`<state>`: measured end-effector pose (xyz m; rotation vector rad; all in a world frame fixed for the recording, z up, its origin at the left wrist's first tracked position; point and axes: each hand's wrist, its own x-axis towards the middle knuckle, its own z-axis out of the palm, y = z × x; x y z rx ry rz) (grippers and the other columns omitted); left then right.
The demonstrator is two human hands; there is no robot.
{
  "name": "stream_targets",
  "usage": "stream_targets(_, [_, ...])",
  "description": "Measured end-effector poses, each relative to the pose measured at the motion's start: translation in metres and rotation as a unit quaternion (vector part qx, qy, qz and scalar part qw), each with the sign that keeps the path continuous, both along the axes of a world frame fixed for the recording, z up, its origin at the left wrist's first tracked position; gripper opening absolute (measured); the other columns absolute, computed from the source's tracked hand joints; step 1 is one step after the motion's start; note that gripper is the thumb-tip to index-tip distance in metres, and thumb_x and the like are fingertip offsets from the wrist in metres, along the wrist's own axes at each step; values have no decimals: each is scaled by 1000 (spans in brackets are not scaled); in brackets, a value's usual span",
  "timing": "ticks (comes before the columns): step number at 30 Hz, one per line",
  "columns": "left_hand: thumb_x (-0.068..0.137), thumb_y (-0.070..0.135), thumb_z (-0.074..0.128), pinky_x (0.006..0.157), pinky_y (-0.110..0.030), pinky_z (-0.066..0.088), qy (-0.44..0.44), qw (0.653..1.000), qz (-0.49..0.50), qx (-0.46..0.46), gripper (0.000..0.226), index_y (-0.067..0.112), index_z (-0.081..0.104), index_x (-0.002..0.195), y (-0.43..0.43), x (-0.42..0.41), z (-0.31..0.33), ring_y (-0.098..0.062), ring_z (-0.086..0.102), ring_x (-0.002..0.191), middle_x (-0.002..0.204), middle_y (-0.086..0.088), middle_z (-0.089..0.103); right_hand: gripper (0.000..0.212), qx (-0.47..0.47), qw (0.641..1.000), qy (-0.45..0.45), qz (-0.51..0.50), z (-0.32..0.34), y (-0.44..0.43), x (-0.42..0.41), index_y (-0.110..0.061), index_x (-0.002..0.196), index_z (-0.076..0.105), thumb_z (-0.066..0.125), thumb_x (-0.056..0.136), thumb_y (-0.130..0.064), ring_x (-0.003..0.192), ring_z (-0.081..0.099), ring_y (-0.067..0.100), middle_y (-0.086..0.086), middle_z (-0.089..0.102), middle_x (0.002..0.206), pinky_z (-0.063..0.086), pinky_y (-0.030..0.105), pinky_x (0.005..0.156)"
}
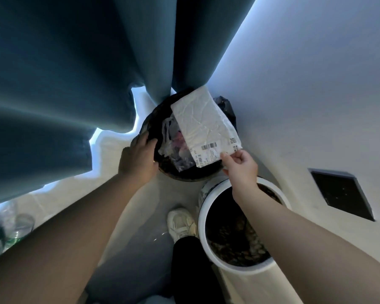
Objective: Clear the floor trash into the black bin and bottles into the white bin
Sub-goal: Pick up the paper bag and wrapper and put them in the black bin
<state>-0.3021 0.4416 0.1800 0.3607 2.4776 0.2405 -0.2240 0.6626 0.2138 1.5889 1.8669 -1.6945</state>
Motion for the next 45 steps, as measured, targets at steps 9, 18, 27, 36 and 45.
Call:
stream_targets(9, [92, 29, 55, 113, -45, 27, -72, 993, -86, -37, 81, 19, 3, 153, -30, 4, -17, -19, 4, 148, 161, 0, -4, 11, -15, 988, -152, -21, -73, -37, -34, -7, 83, 59, 67, 87, -14, 83, 68, 25, 13, 68, 91, 59, 41, 80])
stream_targets(18, [92, 25, 53, 109, -42, 30, -47, 990, -131, -23, 78, 18, 6, 153, -37, -4, -22, -19, 6, 148, 161, -2, 1, 70, 183, 860, -76, 471, -59, -50, -58, -25, 151, 23, 57, 92, -11, 139, 35, 25, 0, 15, 160, 45, 34, 94])
stream_targets(27, [87, 9, 52, 113, -44, 28, 20, 987, -154, 36, 78, 15, 10, 153, -55, 9, -45, -21, 10, 148, 160, -8, 9, 63, 114, 753, -172, 625, -135, -65, -63, -26, 153, 15, 45, 98, -28, 148, 3, 30, -6, 9, 161, 27, 53, 113])
stream_targets(36, [93, 24, 50, 112, -43, 28, -78, 995, -54, 5, 81, 21, -4, 153, -56, 19, -12, -24, 11, 147, 161, -7, 3, 63, 214, 724, -139, 641, -69, -62, -33, -28, 154, 11, 37, 99, -43, 150, 2, 27, 1, 6, 163, 16, 54, 117])
stream_targets(45, [93, 35, 48, 112, -46, 27, -84, 993, 5, -81, 75, 20, 4, 153, -148, 82, 41, -28, 9, 147, 161, -7, 2, 68, 285, 596, -84, 746, 11, -139, -1, -32, 155, 0, 33, 98, -52, 149, -9, 27, 2, -5, 163, 5, 56, 118])
